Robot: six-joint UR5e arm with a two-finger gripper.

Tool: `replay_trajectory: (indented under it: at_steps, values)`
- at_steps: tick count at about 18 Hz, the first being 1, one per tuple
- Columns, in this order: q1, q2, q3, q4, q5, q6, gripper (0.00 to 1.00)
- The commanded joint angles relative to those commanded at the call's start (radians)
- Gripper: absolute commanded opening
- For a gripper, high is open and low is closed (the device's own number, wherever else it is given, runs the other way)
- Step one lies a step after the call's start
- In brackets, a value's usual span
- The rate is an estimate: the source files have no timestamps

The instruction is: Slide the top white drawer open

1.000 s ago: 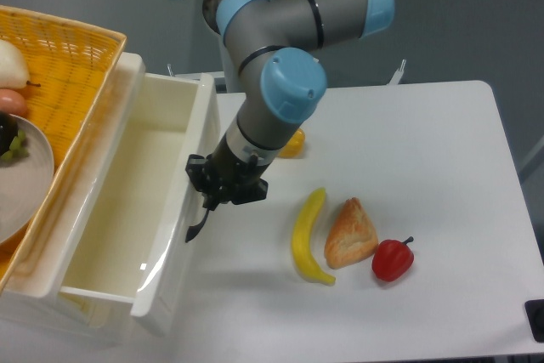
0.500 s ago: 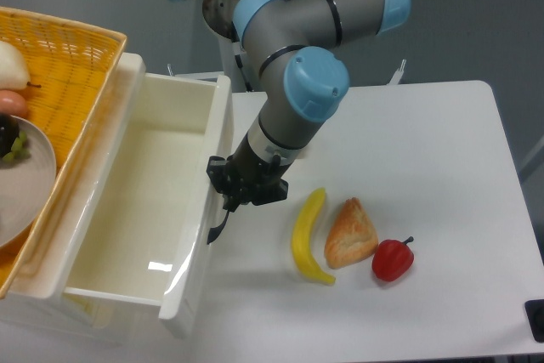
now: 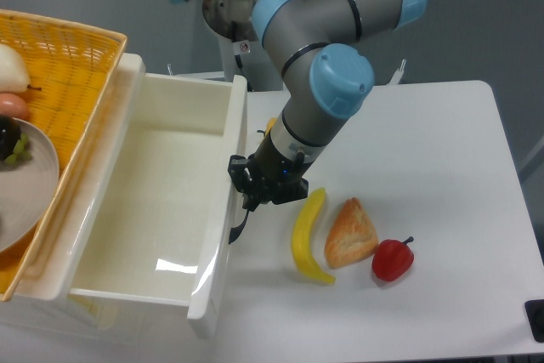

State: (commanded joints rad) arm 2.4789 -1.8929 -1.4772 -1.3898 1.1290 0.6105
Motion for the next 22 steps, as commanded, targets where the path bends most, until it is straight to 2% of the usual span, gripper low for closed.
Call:
replay_trajectory:
  at_steps: [3, 6, 10, 18, 22]
  values:
    - [0.003, 0.000, 0.000, 0.000, -0.006, 0.002, 0.27]
    - [0.005, 0.000, -0.003, 0.000, -0.018, 0.002, 0.39]
    - [0.037, -0.002, -0.011, -0.006, -0.090, 0.000, 0.42]
    - [0.078, -0.008, -0.012, -0.011, -0.158, -0.005, 0.46]
    - [0.162, 0.003, -0.011, -0.006, -0.192, -0.012, 0.61]
